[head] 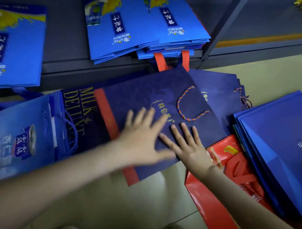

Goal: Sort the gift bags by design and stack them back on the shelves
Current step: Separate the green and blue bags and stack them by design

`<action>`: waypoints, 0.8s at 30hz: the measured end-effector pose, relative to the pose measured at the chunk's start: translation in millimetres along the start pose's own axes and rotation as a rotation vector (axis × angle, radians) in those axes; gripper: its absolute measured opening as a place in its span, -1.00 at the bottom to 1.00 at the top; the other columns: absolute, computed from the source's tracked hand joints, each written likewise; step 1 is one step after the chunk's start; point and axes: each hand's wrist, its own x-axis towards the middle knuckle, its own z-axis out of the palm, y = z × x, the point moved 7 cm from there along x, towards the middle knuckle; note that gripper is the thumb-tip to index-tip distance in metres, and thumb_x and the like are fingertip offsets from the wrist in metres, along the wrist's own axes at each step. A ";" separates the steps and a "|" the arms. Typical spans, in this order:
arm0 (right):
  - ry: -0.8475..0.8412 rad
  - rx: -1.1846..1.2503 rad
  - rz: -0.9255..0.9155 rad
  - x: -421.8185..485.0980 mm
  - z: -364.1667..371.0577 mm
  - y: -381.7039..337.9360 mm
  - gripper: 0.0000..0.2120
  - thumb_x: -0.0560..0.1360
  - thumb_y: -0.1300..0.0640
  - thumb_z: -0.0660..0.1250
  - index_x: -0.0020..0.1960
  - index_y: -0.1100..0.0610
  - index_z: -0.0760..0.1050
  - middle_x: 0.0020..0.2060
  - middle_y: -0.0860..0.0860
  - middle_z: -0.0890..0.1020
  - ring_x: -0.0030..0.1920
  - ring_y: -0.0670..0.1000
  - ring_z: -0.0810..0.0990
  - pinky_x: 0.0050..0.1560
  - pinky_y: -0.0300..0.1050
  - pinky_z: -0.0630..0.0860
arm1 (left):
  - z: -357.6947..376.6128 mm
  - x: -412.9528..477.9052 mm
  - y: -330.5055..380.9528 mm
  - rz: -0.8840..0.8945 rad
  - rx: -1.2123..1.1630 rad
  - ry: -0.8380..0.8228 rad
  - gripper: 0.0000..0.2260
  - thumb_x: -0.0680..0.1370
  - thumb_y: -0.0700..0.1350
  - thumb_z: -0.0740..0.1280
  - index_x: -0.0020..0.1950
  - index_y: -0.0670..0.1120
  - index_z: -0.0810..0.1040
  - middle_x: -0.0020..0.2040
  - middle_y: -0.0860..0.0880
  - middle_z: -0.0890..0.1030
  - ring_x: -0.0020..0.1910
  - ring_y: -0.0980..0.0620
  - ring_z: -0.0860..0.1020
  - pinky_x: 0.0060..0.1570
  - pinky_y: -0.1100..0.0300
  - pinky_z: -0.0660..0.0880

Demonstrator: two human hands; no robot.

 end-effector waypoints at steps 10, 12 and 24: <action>-0.455 0.111 0.326 -13.0 20.8 53.4 -0.39 0.40 0.29 -0.03 0.44 0.13 0.31 0.19 0.22 0.58 0.15 0.31 0.58 0.06 0.26 0.53 | 63.6 34.9 24.9 0.110 0.383 0.116 -0.55 0.47 -0.20 0.03 0.18 -0.23 0.61 0.11 -0.25 0.62 0.08 -0.19 0.61 0.03 -0.07 0.56; -0.468 0.160 0.362 -13.2 26.6 59.8 -0.37 0.40 0.30 -0.05 0.46 0.16 0.30 0.27 0.25 0.52 0.24 0.31 0.52 0.15 0.23 0.49 | 65.9 50.3 29.9 0.155 0.391 0.139 -0.53 0.46 -0.22 0.00 0.18 -0.25 0.60 0.10 -0.25 0.63 0.08 -0.19 0.62 0.03 -0.08 0.55; -0.800 0.246 0.679 -25.3 99.3 154.1 -0.21 0.56 0.27 0.15 0.55 -0.01 -0.32 0.56 0.03 -0.11 0.54 0.12 -0.11 0.49 0.12 0.01 | 85.9 146.9 42.3 -0.013 -0.038 -0.134 -0.20 0.53 0.23 0.24 0.57 -0.01 -0.15 0.55 -0.14 -0.27 0.50 -0.17 -0.32 0.36 -0.33 -0.25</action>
